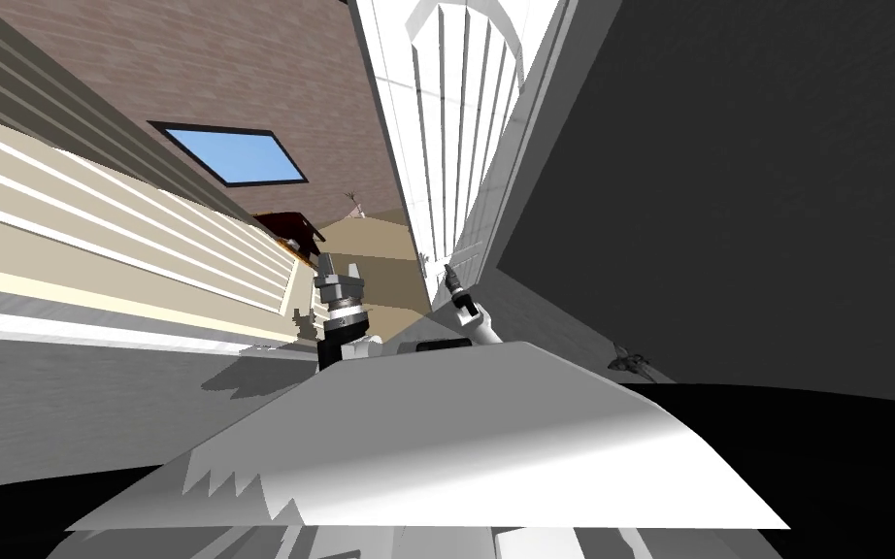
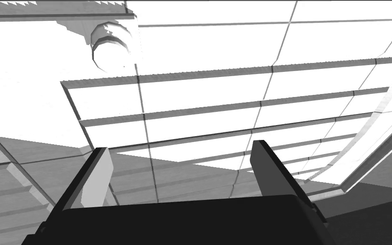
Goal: Push the door open
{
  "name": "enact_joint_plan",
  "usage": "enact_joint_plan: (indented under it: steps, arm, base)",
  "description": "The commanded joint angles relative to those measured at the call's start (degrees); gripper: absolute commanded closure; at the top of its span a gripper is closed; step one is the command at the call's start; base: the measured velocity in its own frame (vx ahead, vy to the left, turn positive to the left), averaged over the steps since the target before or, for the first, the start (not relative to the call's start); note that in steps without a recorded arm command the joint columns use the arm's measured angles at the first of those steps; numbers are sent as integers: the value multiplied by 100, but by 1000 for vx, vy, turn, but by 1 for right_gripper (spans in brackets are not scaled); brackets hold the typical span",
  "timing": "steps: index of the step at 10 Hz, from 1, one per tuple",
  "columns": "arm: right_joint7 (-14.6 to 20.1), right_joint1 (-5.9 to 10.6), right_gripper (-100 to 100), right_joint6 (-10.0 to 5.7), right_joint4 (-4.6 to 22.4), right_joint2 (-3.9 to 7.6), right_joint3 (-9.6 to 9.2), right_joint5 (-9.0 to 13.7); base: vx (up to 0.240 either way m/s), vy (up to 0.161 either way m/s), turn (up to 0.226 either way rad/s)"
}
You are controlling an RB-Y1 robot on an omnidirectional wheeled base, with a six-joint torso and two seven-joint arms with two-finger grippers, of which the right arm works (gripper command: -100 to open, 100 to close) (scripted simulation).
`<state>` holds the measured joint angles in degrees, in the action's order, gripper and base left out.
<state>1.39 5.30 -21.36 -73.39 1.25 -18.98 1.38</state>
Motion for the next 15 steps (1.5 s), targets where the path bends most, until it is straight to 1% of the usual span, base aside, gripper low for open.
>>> enact_joint_plan:
  steps: [1, 4, 6, 7, 10, 11, 12, 13, 14, 15]
  arm:
    - [22, 68, -100, 40, 168, -6, -83, 5]
    - [38, 285, -100, 106, 559, -72, -192, 14]
    - [47, 401, -100, 142, 767, -117, -251, 19]
    - [55, 513, -100, 176, 969, -161, -308, 24]
    - [72, 734, -100, 243, 1366, -272, -419, 33]
    - [71, 690, -100, 217, 1291, -245, -397, 32]
    - [68, 710, -100, 214, 1331, -89, -376, 34]
    - [65, 719, -100, 207, 1351, -31, -360, 35]
    - [62, 729, -100, 198, 1373, 4, -341, 36]
    - [60, 740, -100, 188, 1396, 11, -322, 37]
  base:
    - [78, -74, 82]
    - [60, -90, 87]
    - [55, -85, 85]
    - [75, -94, 111]
    - [101, -111, 91]
    - [47, -41, 21]
    - [109, 30, 28]
    - [191, 71, 28]
    - [180, 96, 22]
    - [160, 106, 30]
